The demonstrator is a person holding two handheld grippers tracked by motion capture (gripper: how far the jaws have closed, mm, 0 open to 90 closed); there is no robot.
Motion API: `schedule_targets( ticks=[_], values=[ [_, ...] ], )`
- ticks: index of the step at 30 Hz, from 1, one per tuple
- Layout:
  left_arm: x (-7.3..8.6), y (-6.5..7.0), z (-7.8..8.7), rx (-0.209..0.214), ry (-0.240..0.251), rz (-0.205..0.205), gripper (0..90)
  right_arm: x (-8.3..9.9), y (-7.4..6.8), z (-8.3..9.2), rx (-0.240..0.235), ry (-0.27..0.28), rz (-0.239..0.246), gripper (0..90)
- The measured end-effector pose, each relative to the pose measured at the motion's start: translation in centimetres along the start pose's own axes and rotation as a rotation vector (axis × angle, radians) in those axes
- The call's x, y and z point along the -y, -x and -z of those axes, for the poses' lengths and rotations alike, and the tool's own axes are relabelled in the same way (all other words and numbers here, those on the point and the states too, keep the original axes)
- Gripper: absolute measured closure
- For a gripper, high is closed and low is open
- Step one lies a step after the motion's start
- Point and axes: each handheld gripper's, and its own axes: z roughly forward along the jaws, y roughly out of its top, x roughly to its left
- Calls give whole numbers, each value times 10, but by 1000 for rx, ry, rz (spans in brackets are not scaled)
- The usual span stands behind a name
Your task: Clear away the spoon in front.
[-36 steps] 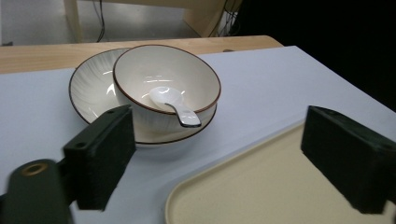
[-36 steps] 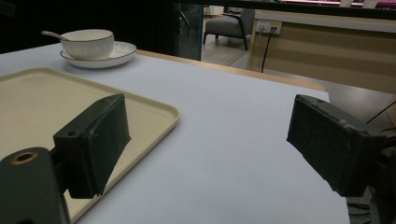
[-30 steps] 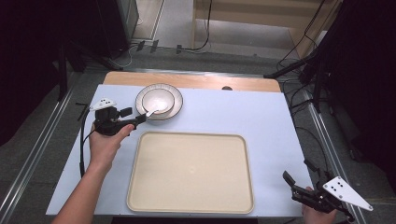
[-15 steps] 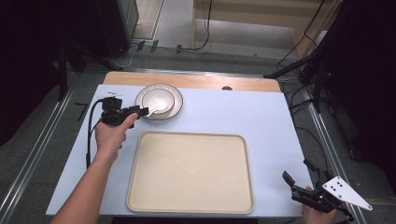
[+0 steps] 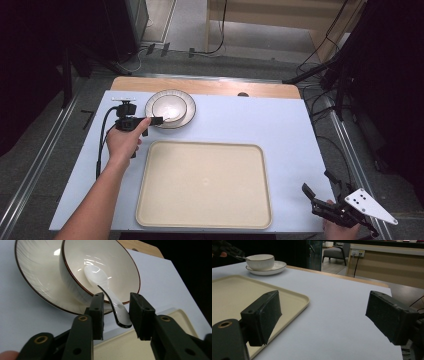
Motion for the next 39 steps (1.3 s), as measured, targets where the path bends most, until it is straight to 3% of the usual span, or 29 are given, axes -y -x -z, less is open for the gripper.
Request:
schedule_targets(
  ticks=[6, 10, 14, 28, 39],
  values=[
    [1, 2, -2, -19, -21, 3, 861, 0, -1, -1, -5, -2, 5, 131],
    [0, 6, -2, -39, -25, -27, 866, 0, 0, -1, -4, -1, 3, 131],
    [1, 8, 0, -52, 3, -44, 869, 0, 1, -1, 0, 0, 4, 131],
    [14, 17, 31, -33, 151, -67, 871, -1, -1, -1, 1, 2, 5, 131],
    [30, 25, 52, -10, 186, -100, 871, -1, -1, -2, -1, 3, 4, 131]
  ],
)
